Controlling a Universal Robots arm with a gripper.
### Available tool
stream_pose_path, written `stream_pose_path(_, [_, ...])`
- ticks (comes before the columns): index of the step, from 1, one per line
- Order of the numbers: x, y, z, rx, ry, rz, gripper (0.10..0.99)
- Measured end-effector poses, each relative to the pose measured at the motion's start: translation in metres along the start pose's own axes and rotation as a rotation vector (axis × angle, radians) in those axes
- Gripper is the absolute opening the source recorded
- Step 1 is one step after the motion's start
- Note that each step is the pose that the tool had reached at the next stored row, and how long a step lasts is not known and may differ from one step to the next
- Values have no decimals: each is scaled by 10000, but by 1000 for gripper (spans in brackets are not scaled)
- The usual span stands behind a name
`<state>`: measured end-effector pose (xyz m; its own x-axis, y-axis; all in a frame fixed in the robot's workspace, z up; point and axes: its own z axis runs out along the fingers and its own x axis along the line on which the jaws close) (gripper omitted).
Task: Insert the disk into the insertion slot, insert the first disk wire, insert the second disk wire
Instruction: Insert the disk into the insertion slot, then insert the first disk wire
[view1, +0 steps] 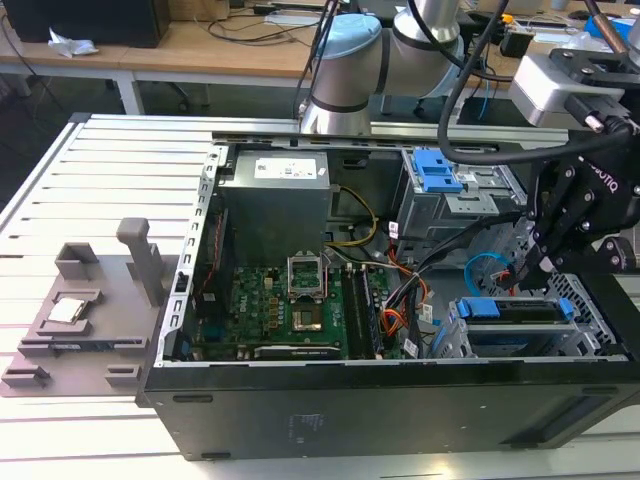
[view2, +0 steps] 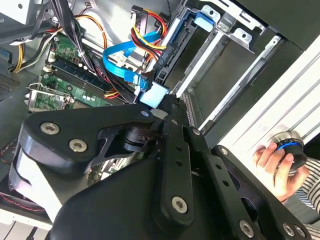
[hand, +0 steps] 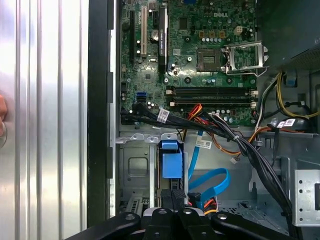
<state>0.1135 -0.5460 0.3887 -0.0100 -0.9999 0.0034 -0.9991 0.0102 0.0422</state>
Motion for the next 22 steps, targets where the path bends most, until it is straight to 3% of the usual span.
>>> stream_pose_path(8, [1,-2,0,0,0,0,106])
stream_pose_path(16, [-8,-182,-7,-1,-1,0,106])
stream_pose_path(18, [-79,-258,-11,-2,1,-12,106])
stream_pose_path(22, [-201,-286,-13,-1,1,-27,106])
